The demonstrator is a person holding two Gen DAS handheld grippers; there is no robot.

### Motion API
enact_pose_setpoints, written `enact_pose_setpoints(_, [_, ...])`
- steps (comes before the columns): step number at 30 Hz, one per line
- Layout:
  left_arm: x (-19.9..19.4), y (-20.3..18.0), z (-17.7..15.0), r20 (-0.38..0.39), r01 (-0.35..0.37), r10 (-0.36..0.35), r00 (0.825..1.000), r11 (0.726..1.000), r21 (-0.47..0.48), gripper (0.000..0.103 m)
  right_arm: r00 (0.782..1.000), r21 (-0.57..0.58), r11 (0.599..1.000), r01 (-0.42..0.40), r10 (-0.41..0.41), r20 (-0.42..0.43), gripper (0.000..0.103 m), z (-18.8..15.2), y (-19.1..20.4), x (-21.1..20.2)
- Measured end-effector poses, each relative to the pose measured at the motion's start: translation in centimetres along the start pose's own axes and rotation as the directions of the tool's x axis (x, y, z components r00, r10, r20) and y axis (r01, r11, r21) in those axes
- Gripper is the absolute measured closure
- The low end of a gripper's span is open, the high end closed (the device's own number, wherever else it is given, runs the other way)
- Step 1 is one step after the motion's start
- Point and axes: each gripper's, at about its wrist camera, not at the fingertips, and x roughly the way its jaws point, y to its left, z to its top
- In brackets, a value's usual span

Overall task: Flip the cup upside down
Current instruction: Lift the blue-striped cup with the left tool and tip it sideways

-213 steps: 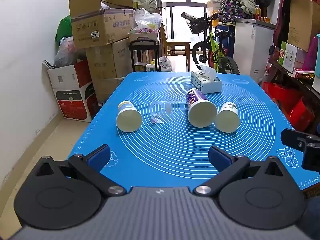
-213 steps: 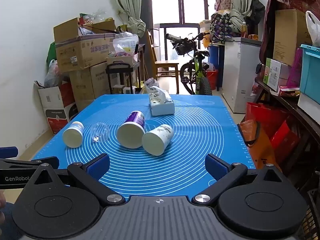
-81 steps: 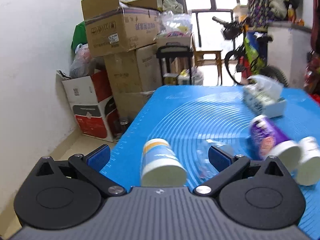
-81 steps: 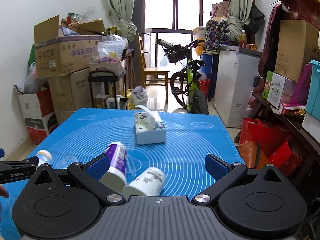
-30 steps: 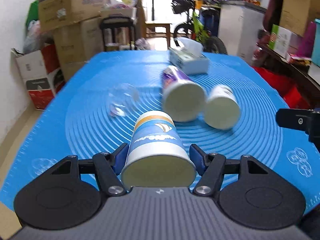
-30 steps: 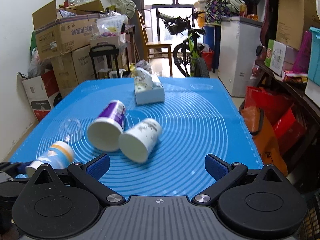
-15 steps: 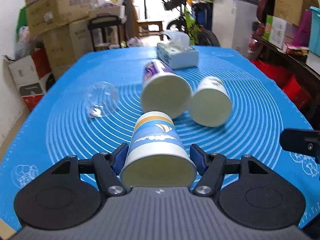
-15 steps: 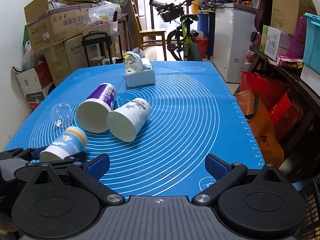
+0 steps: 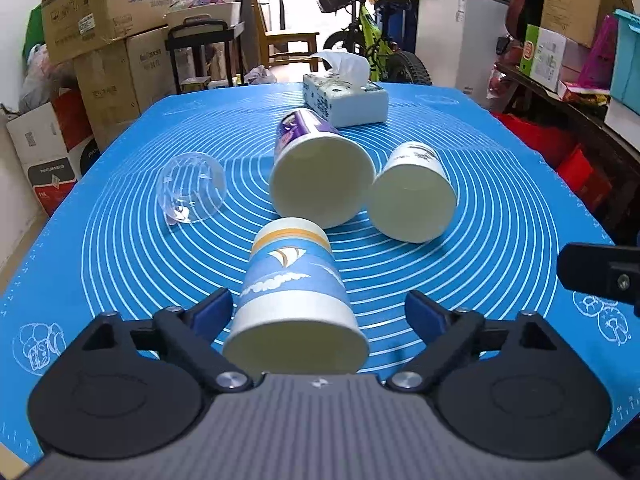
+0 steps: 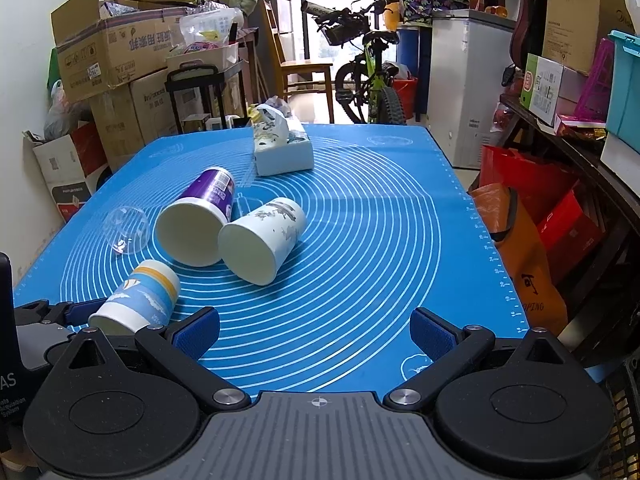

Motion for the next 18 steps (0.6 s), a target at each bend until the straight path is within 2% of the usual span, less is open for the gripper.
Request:
enact_pose_setpoints(8, [-0.5,0.7,0.3,-0.002,-0.004,0.004,1.000,0.999,-0.041,0.010,1.000,0.000,1.000,0.002,-0.002,0.002,0.002,0.0,0.1,-0.3])
enact_pose_setpoints(18, [-2.2,1.8,0.8,0.038,-0.010,0.013,0.999,0.997,-0.071,0.010,1.000,-0.006,1.000,-0.002,0.002,0.008,0.002,0.3,0.3,-1.0])
